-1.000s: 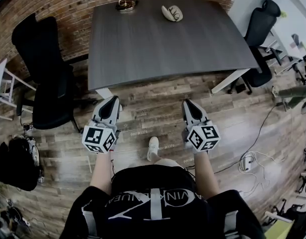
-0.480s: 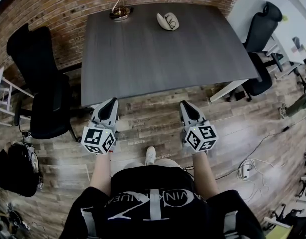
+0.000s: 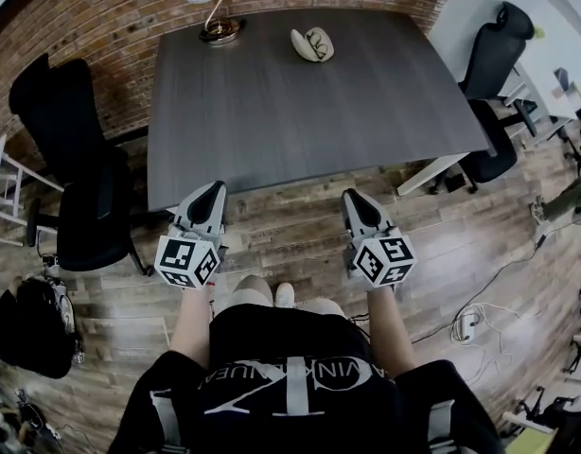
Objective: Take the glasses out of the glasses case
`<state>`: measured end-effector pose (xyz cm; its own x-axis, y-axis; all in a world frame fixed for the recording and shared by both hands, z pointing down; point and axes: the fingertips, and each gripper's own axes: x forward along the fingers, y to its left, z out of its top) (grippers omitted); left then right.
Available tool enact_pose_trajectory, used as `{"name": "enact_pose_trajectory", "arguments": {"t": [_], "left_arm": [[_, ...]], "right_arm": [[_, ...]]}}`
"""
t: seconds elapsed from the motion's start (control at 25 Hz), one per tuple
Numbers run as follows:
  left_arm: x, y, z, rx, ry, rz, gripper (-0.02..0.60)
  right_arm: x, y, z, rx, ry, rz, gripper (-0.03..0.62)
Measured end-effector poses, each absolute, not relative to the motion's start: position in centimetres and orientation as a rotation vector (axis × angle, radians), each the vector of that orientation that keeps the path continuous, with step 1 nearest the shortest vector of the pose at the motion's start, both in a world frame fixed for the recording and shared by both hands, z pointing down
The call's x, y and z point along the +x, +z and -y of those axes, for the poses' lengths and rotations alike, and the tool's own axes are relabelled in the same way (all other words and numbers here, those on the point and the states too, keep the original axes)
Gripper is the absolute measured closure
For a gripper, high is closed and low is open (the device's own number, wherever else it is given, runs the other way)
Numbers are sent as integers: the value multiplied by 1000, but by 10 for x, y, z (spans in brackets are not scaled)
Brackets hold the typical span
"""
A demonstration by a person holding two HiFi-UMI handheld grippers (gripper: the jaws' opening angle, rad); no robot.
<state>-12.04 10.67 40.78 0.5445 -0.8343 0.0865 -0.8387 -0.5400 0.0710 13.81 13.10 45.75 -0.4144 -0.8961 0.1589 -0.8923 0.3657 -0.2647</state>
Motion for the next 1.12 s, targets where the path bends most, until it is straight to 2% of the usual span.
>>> {"name": "enact_pose_trajectory", "arguments": {"t": [0.48,1.12], "left_arm": [[-111,415,-65,2683,72,1429,563],[-95,412,69,2712,46,1375,563]], "right_arm": [[149,464,-97,-1710,-501,-2580,556],[139,451,31,-1695,-459,-2652,554]]}}
